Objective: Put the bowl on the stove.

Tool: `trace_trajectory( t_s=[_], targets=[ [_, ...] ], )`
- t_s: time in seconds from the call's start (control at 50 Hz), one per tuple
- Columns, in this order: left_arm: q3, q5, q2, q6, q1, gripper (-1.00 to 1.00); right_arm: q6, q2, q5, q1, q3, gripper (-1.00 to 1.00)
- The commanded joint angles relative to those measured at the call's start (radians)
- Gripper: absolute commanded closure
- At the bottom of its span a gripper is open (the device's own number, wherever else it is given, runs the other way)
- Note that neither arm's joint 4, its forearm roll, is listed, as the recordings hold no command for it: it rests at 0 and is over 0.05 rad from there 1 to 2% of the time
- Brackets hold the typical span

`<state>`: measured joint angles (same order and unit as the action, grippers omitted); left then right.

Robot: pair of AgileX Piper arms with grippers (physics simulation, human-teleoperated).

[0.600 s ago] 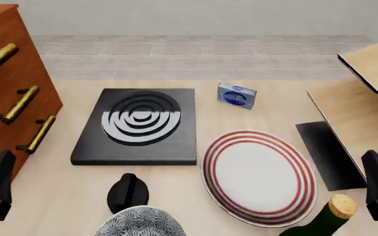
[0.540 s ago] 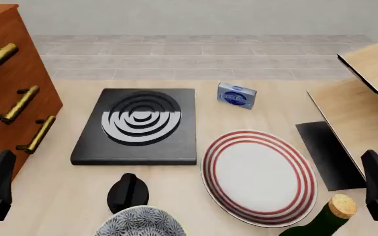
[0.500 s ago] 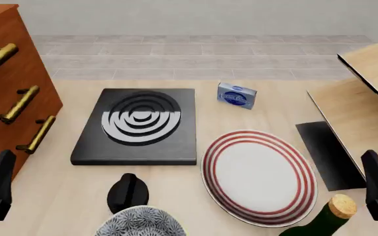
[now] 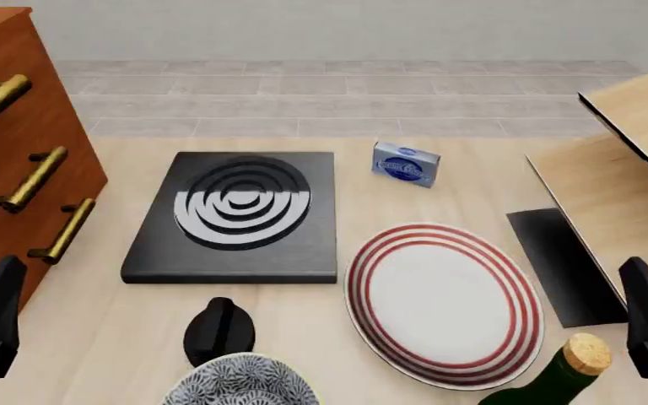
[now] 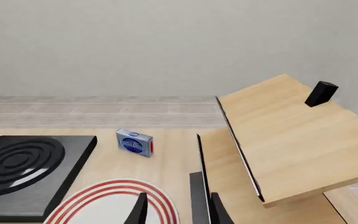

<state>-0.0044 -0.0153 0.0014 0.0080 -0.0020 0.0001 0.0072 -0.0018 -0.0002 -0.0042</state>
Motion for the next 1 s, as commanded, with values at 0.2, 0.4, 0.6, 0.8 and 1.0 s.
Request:
trace_trajectory(
  t_s=[0.2,0.4,0.6,0.8,1.0],
  targets=[
    [-0.057,0.081,0.006,-0.005,-0.018,-1.0,0.0,0.001,0.0,0.0,0.0,-1.0],
    [-0.098,0.158,-0.001,0.035,-0.043,-1.0,0.0,0.0,0.0,0.0,0.0,-1.0],
    [-0.131,0.25,-0.001,0.09,-0.068,-1.0,0.0,0.0,0.0,0.0,0.0,-1.0],
    [-0.17,0.335,-0.001,0.113,-0.093,-1.0,0.0,0.0,0.0,0.0,0.0,-1.0],
    [-0.212,0.424,0.0,0.133,-0.138,-1.0,0.0,0.0,0.0,0.0,0.0,-1.0]
  ],
)
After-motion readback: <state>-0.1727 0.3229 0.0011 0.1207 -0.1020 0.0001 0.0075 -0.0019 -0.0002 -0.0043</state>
